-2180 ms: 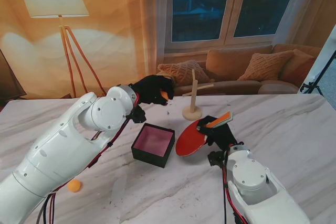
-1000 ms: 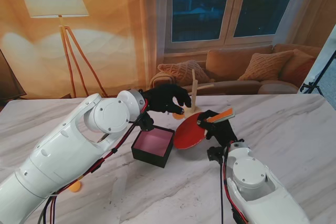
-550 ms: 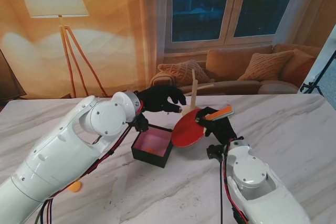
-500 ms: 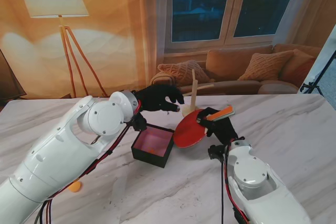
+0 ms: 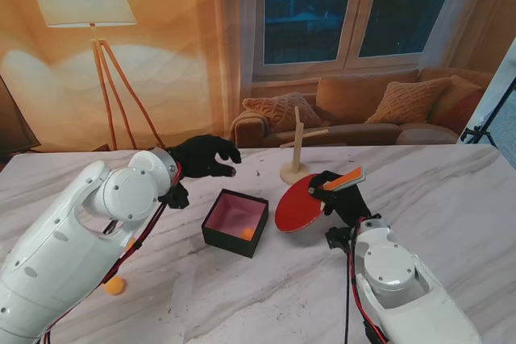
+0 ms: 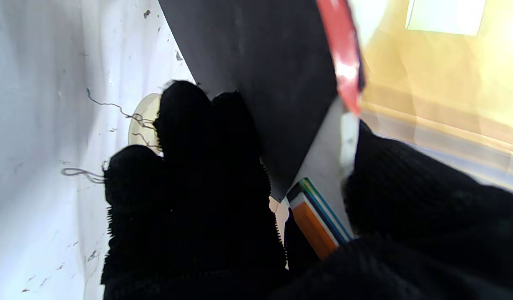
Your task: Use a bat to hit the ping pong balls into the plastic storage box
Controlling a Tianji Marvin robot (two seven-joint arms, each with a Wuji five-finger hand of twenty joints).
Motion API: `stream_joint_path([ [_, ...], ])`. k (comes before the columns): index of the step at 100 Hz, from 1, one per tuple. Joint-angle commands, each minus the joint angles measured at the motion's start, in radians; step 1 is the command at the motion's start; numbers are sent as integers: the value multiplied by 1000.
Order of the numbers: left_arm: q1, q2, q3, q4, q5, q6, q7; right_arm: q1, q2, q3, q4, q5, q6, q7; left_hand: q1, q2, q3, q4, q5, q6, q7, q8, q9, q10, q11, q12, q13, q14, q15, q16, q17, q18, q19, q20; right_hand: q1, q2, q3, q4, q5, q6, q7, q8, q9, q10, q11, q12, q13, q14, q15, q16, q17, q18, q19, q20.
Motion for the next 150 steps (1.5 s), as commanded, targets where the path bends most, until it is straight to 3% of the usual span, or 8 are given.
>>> stream_joint_path([
  [1,24,19,-16,-10,9,2,-28,-2,2,-1,12,-4,10,22,-21,21,-32,26,-47,-1,-21,-9,-56,-21,-19,-10,-22,22,-15,10,-16,-33,0,20,113,102,105,27,192,-65,100,56,23,-216,-20,7,-51,-93,-32,-1,-8,-49,-9,18],
  [53,246,62,-225,-111,211,-21,-194,-5,9,13,32,-29,10,45,-24,50,-173,32,-216,-41,-216,-72,-260,-64,-141,-51,-161,-14,-145,-14,-116,-22,-80,-6,113,102,106,26,191,-64,102,51,22,-214,-18,6,-52,-90,-30,-1,-9,-46,-8,21],
  [63,292,64,-263,-127,252,-21,-207,-5,9,13,31,-29,10,45,-22,56,-203,35,-240,-43,-243,-78,-292,-69,-172,-73,-198,-10,-198,-38,-168,-12,-152,-43,114,101,106,26,191,-64,102,51,22,-216,-18,6,-51,-90,-30,-1,-10,-46,-8,21],
  [79,359,66,-317,-145,305,-14,-232,-7,11,12,31,-32,13,50,-29,65,-236,36,-270,-48,-266,-81,-319,-71,-192,-86,-217,-3,-229,-53,-182,-5,-179,-55,113,101,106,26,191,-65,102,50,22,-215,-18,5,-52,-90,-30,-1,-10,-48,-8,21],
  [107,459,59,-376,-142,383,13,-206,-7,11,8,29,-31,19,52,-23,72,-279,41,-324,-61,-305,-90,-378,-82,-230,-109,-250,0,-273,-75,-203,15,-243,-83,113,101,107,26,191,-64,103,48,23,-215,-17,6,-53,-89,-29,0,-11,-47,-8,22],
  [125,509,54,-395,-132,424,36,-184,-7,11,7,29,-31,19,51,-14,50,-237,46,-328,-62,-295,-80,-385,-80,-217,-99,-238,-8,-253,-62,-184,16,-227,-78,113,101,106,26,192,-63,103,48,22,-214,-17,6,-52,-88,-28,0,-11,-47,-8,22],
  [150,542,48,-397,-94,479,53,-144,-6,10,5,31,-32,18,49,-19,-4,-20,49,-341,-71,-220,-24,-396,-75,-157,-31,-197,-5,-151,19,-112,2,-137,-50,113,101,106,26,192,-63,103,47,23,-214,-16,6,-53,-89,-28,0,-11,-45,-7,22],
])
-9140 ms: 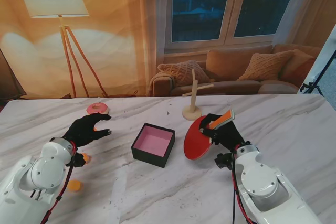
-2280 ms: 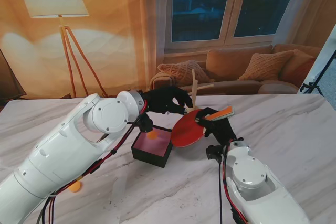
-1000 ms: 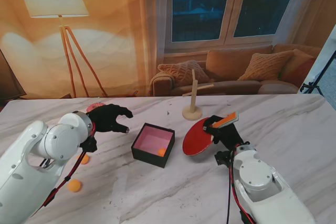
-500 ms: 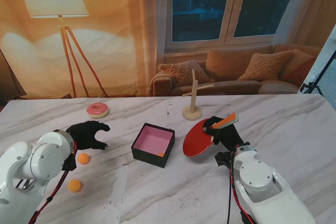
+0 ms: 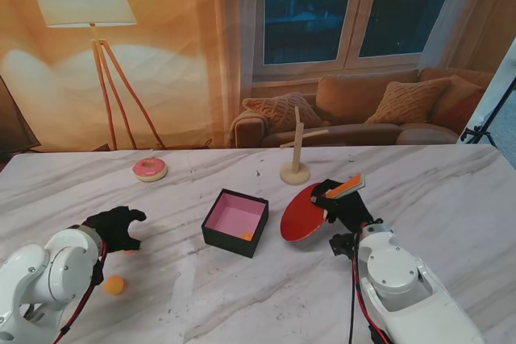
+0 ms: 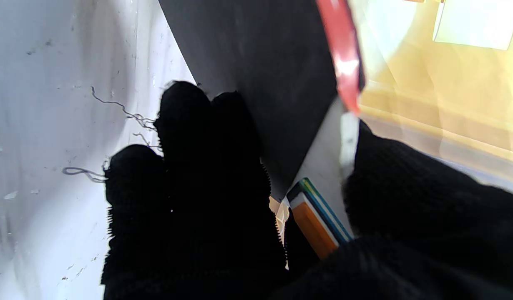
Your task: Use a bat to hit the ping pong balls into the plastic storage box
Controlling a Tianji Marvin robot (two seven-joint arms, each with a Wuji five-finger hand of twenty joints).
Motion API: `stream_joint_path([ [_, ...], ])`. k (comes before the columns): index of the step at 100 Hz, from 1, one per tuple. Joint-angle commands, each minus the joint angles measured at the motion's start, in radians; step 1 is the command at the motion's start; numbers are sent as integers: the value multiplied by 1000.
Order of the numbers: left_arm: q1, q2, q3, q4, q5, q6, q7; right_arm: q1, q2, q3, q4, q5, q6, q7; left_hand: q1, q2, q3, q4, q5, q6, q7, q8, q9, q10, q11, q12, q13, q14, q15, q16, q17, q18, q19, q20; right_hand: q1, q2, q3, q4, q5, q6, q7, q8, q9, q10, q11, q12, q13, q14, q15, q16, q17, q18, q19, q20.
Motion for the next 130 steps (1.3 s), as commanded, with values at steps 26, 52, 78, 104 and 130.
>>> stream_joint_path([
  [26,4,-10,26,88,24,13,53,-1,-3,-2,-3,-1,7,11,7,-60,144,18,-50,-51,135,78,-25,-5,91,109,126,40,154,106,129,-16,125,65,113,101,106,26,192,-63,104,46,23,-213,-16,5,-43,-87,-27,1,-5,-45,-3,21],
  [52,-45,-15,77,176,15,2,138,-1,-3,-3,-4,0,9,10,21,-100,200,-2,-39,-52,273,146,1,18,200,191,221,31,238,121,214,-46,175,77,113,101,107,26,191,-63,104,45,22,-213,-16,5,-43,-87,-27,1,-6,-45,-3,21],
  [78,-71,-20,112,219,-6,14,196,-1,-4,0,-5,-1,12,7,74,-153,304,-13,8,-10,436,227,52,36,350,330,349,-2,383,199,356,-124,231,44,113,101,107,26,191,-63,105,45,22,-211,-15,5,-43,-88,-27,1,-5,-46,-2,21],
  [104,-76,-18,124,205,3,58,163,-1,-4,0,-3,-1,10,7,131,-154,343,-9,41,-6,498,250,74,39,395,365,378,3,396,201,394,-138,248,19,113,100,107,26,191,-62,105,45,23,-211,-15,5,-43,-87,-26,1,-5,-46,-2,22],
  [130,-105,-16,150,215,12,85,144,0,-4,0,-2,-1,7,7,136,-151,349,-9,71,17,542,269,106,55,418,381,423,-10,395,178,439,-148,260,3,113,101,107,26,192,-62,105,45,23,-210,-15,5,-43,-87,-26,1,-6,-45,-2,22],
])
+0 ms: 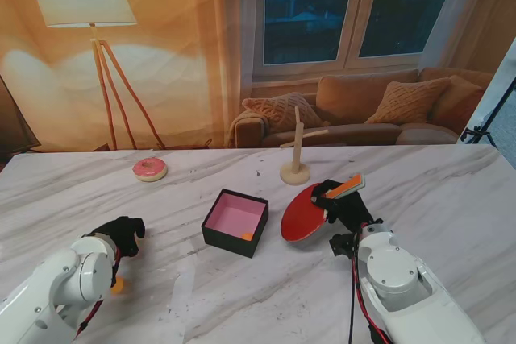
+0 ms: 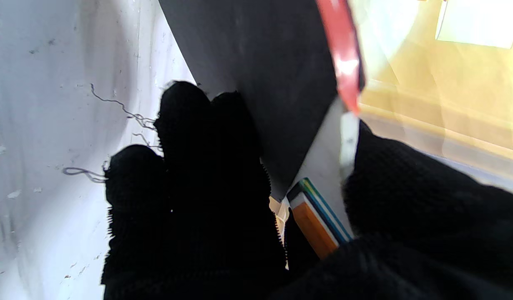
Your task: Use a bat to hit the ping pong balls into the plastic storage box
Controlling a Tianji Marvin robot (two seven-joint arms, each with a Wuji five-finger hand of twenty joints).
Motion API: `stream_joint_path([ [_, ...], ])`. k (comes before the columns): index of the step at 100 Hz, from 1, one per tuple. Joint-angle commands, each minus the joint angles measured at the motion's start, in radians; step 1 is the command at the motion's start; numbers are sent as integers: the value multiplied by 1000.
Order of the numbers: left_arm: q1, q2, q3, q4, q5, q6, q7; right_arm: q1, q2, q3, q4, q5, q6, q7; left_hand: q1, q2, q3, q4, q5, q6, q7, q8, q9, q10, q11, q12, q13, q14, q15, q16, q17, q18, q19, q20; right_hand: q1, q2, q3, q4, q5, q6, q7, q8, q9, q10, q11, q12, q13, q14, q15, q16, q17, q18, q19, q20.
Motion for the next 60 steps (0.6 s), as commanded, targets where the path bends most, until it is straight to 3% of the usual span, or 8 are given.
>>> stream_joint_path([
  [1,-9,-3,9,1,-2,16,-9,0,-3,0,-3,-1,2,10,48,-24,43,-8,34,18,27,16,16,21,26,22,41,46,12,-11,48,-93,37,-13,113,101,108,26,192,-62,105,45,23,-211,-15,5,-43,-87,-26,1,-6,-44,-1,19],
  [32,-32,-2,39,8,28,51,-17,0,-3,1,-1,-1,-3,8,4,-44,30,-16,40,45,40,21,16,34,42,31,50,34,21,-24,73,-113,31,-47,113,100,108,26,193,-62,105,45,23,-212,-14,5,-43,-87,-26,1,-6,-46,-2,18],
  [46,-39,-4,55,1,-4,98,-8,1,-4,1,0,-1,-5,7,-4,-43,14,-20,29,52,15,8,0,42,26,21,27,68,8,-33,53,-73,25,-54,113,100,108,26,193,-62,105,45,22,-212,-14,5,-43,-88,-26,1,-6,-46,-2,18],
  [60,-37,-1,55,-8,19,94,-31,0,-3,2,0,-1,-7,7,-18,-38,-2,-17,-8,28,-47,-26,-36,14,-22,-13,-45,90,-64,-78,-14,-41,11,-41,113,100,108,26,192,-62,105,45,23,-211,-14,5,-43,-88,-26,0,-6,-45,-1,19],
])
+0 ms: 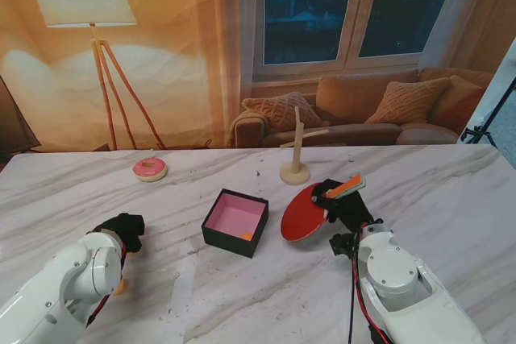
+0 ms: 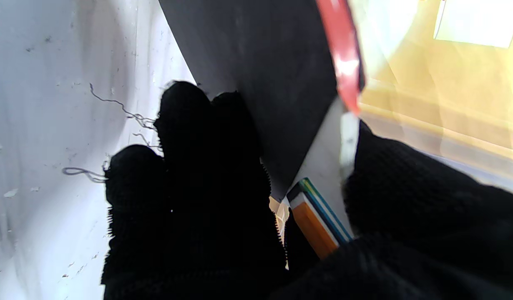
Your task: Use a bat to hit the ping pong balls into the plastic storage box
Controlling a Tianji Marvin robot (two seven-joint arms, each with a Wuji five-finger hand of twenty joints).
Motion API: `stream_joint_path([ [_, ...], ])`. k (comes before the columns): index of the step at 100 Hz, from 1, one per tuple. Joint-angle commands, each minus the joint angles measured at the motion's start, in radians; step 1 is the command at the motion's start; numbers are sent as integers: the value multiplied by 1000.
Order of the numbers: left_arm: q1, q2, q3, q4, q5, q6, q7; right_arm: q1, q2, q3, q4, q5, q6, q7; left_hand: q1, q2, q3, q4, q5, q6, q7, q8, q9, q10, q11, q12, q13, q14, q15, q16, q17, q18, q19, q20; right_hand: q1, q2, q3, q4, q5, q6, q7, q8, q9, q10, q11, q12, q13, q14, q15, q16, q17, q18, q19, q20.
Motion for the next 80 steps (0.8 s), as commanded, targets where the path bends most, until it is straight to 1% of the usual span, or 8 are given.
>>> stream_joint_path([
  [1,5,-1,-3,-13,12,-17,-31,0,-3,2,-2,0,-1,11,-16,-25,-4,-17,-40,-6,-32,-24,-38,-11,-32,-28,-53,100,-30,-22,-36,-31,3,4,113,100,108,26,192,-62,105,45,23,-211,-14,5,-43,-88,-26,0,-6,-44,-1,18],
  [14,14,6,-26,-21,50,-80,-90,-1,-3,3,-2,-1,-2,10,2,-31,1,-14,-52,-30,-54,-34,-51,-39,-63,-51,-87,88,-55,-39,-95,-43,-14,19,113,100,108,26,193,-62,106,45,24,-210,-13,5,-43,-87,-25,0,-6,-46,-1,18],
  [27,25,7,-53,-23,55,-136,-91,-1,-2,4,-3,-3,-1,12,14,-43,4,-20,-44,-42,-52,-34,-47,-57,-78,-66,-104,82,-73,-49,-139,-38,-20,37,114,99,109,26,194,-61,106,45,24,-210,-13,5,-43,-88,-25,0,-6,-45,-1,18],
  [37,28,7,-60,-23,52,-146,-87,0,-2,3,-3,-3,0,13,64,-46,18,-24,-29,-43,-26,-22,-39,-56,-73,-66,-89,69,-62,-43,-133,-51,-24,48,113,99,109,26,194,-61,106,45,25,-210,-13,4,-42,-87,-25,0,-6,-45,-1,18],
  [52,14,5,-42,-5,48,-130,-69,2,-2,0,-2,-4,1,15,120,-47,36,-27,4,-13,31,3,-17,-28,-32,-43,-24,38,10,2,-51,-97,-27,37,113,99,109,26,195,-61,106,45,25,-211,-13,4,-43,-87,-25,0,-6,-46,-1,18],
  [66,-6,5,-18,15,53,-114,-63,4,-2,-2,1,-5,0,15,163,-89,33,-95,29,16,67,3,4,-10,5,-31,51,11,13,75,30,-143,-17,-12,113,98,110,26,195,-61,106,45,26,-209,-13,4,-43,-87,-25,-1,-6,-46,-2,18],
  [77,-17,6,-6,28,59,-117,-58,5,-2,-2,3,-7,-3,13,165,-120,42,-120,42,27,96,10,20,1,34,-18,98,-4,19,100,79,-163,7,-68,113,98,110,26,194,-60,105,44,26,-210,-12,4,-43,-87,-25,-1,-5,-44,-1,18],
  [80,-18,6,-4,29,62,-115,-58,6,-2,-2,3,-7,-4,13,182,-122,31,-129,45,23,110,16,28,-3,40,-15,115,-16,14,112,88,-171,35,-155,113,98,111,26,195,-61,106,44,26,-209,-13,4,-43,-86,-25,-1,-5,-44,-1,18],
])
